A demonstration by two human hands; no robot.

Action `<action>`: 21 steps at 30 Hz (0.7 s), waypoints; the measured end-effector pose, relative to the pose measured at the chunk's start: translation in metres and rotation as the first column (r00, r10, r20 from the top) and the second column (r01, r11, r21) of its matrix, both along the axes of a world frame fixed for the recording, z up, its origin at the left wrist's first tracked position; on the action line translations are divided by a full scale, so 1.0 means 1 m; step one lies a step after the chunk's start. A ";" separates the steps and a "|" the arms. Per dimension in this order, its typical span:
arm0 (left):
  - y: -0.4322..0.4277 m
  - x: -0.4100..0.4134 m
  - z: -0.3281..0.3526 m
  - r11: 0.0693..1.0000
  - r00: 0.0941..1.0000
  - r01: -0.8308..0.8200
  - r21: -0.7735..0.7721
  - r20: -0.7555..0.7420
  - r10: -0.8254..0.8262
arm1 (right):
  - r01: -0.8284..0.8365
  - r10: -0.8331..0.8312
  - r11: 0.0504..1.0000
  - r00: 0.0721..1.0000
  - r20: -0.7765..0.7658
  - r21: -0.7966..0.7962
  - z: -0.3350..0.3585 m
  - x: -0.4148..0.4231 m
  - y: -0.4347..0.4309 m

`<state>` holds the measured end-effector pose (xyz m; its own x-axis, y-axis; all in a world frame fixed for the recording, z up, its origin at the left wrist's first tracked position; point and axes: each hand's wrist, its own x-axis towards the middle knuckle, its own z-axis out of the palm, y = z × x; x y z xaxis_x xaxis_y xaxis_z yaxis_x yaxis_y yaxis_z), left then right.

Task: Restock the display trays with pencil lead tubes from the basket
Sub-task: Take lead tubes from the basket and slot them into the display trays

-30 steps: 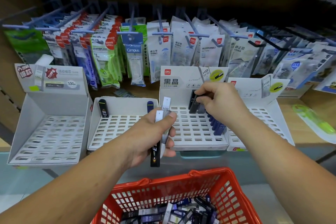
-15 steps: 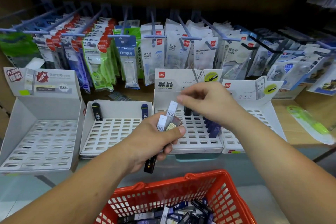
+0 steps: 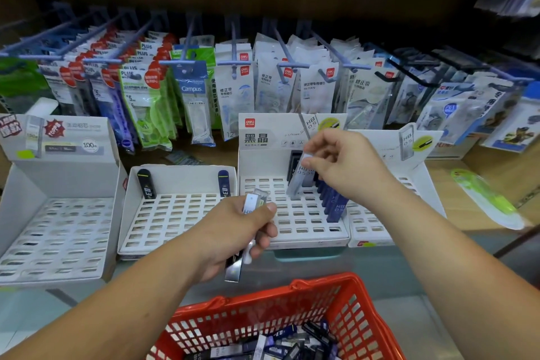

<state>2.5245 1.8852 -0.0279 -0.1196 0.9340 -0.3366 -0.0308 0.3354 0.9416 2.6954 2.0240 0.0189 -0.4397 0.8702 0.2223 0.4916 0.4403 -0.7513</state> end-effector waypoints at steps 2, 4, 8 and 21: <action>0.000 0.001 0.001 1.000 0.998 -0.006 0.000 0.058 0.006 | -0.003 0.003 0.999 1.000 0.021 0.033 -0.005 0.000 0.001; 0.001 0.002 0.003 1.000 0.993 -0.017 0.004 0.115 0.016 | -0.005 0.001 0.997 0.999 0.051 0.082 -0.008 0.000 0.002; 0.000 0.003 0.008 0.998 0.986 -0.047 -0.030 0.162 0.051 | -0.017 -0.002 0.992 0.989 0.149 0.122 -0.013 -0.001 0.003; -0.005 0.005 0.011 0.998 0.997 0.052 0.027 0.057 -0.053 | -0.184 0.184 0.972 0.983 -0.008 -0.145 0.008 -0.021 -0.041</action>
<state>2.5291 1.8806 -0.0166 -0.0510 0.9469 -0.3175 -0.0685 0.3138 0.9470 2.6748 1.9830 0.0272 -0.5961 0.7970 0.0974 0.4167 0.4109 -0.8109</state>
